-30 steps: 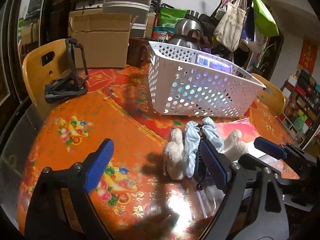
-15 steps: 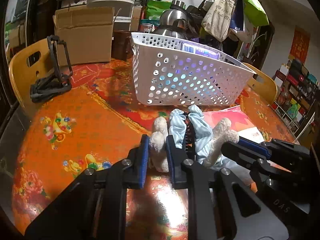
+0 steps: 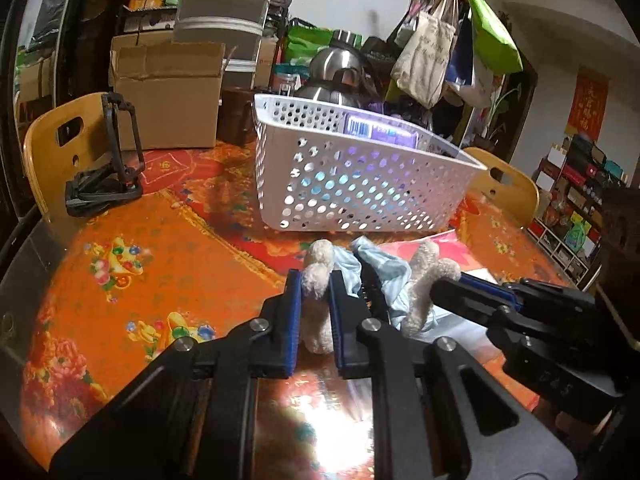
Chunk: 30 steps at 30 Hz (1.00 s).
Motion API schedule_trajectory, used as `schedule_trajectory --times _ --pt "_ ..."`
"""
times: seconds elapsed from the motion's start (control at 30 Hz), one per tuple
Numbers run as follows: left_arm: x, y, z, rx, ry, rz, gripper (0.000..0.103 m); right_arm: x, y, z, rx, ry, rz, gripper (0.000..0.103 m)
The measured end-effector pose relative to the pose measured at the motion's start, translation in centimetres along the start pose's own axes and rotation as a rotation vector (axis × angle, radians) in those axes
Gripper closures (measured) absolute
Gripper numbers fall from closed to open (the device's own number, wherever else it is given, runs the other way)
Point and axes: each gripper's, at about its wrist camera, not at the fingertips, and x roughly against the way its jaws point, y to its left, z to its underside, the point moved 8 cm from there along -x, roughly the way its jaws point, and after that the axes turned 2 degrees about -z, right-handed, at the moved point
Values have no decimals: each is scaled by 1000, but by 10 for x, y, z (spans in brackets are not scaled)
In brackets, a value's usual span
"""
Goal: Organize soft objects
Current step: 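Close the left gripper on the sock bundle while the right gripper also grips it, then carry the socks into the basket with both grippers and open them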
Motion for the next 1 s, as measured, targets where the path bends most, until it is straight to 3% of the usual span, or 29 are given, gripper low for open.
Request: schedule_trajectory --times 0.67,0.83,1.0 --pt "82 -44 -23 -34 -149 0 91 74 9 -33 54 -141 -52 94" --pt "106 -59 -44 -46 -187 -12 91 92 4 -57 41 -159 -108 94" --pt "116 -77 -71 -54 -201 -5 91 96 -9 -90 49 -176 -107 94"
